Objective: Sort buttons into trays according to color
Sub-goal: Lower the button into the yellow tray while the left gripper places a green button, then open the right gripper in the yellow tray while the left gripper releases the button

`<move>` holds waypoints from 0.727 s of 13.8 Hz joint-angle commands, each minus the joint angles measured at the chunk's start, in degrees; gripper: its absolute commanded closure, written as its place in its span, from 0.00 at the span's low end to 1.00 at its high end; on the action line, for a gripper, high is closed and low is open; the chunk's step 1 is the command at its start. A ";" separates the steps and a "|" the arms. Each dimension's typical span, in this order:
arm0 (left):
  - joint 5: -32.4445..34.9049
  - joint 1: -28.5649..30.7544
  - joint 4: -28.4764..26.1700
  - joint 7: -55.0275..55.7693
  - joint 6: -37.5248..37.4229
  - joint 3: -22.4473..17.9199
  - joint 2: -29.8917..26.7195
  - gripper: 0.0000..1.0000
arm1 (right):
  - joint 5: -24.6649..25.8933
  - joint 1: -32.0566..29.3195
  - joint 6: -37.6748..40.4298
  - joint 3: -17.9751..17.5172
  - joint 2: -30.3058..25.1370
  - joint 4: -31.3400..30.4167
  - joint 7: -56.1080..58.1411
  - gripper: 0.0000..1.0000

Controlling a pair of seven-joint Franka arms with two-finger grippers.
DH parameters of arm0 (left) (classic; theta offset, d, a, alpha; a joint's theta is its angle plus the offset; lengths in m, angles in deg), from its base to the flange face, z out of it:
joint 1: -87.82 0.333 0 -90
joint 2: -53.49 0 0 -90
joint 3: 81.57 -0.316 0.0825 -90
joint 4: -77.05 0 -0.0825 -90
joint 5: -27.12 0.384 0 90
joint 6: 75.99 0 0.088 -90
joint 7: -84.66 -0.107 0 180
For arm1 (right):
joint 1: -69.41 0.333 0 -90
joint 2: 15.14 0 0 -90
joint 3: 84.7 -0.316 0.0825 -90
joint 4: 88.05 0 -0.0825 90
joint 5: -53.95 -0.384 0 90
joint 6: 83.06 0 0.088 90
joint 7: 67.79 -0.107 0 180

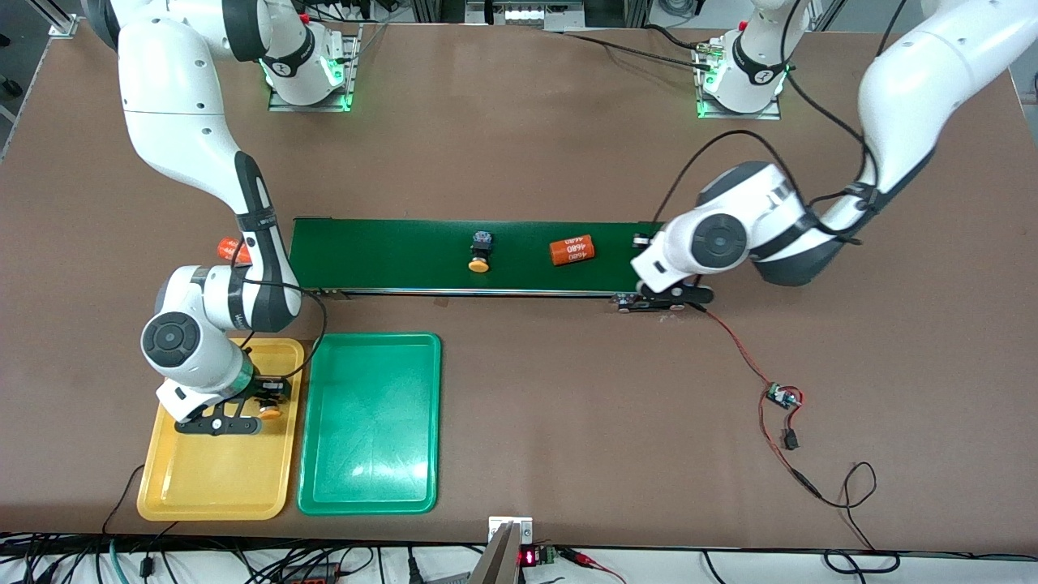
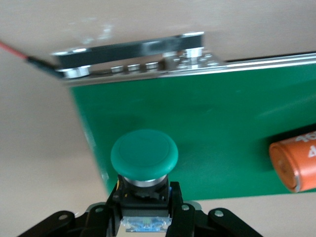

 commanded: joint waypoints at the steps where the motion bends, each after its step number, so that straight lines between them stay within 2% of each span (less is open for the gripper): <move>1: -1.64 -2.65 0.65 -0.62 2.98 -4.23 0.38 0.55 | -4.45 -0.42 9.02 -0.63 -4.15 0.18 0.58 0.00; 2: -1.64 -3.28 0.73 -0.53 3.60 -4.60 0.38 0.37 | -6.39 0.02 12.28 -0.63 -6.08 0.18 0.14 0.00; 3: -1.64 -3.19 0.82 1.03 3.51 -4.60 0.29 0.00 | -6.49 0.63 15.27 -0.72 -8.28 -0.25 -0.29 0.00; 5: -1.73 -2.32 1.44 1.84 2.73 -3.55 -0.58 0.00 | -6.58 2.91 21.08 -0.72 -13.11 -2.79 -2.65 0.00; 7: -1.73 0.30 2.49 1.75 -1.47 0.04 -1.64 0.00 | -6.58 6.24 20.85 -0.63 -19.51 -10.23 -6.00 0.00; 8: -1.73 2.85 4.15 1.49 -4.98 3.02 -1.47 0.00 | -6.58 8.87 18.58 -0.63 -23.38 -15.76 -8.54 0.00; 10: -1.73 5.41 7.31 0.79 -9.30 5.67 -1.46 0.00 | -6.32 14.84 10.17 -0.46 -29.89 -27.18 -15.56 0.00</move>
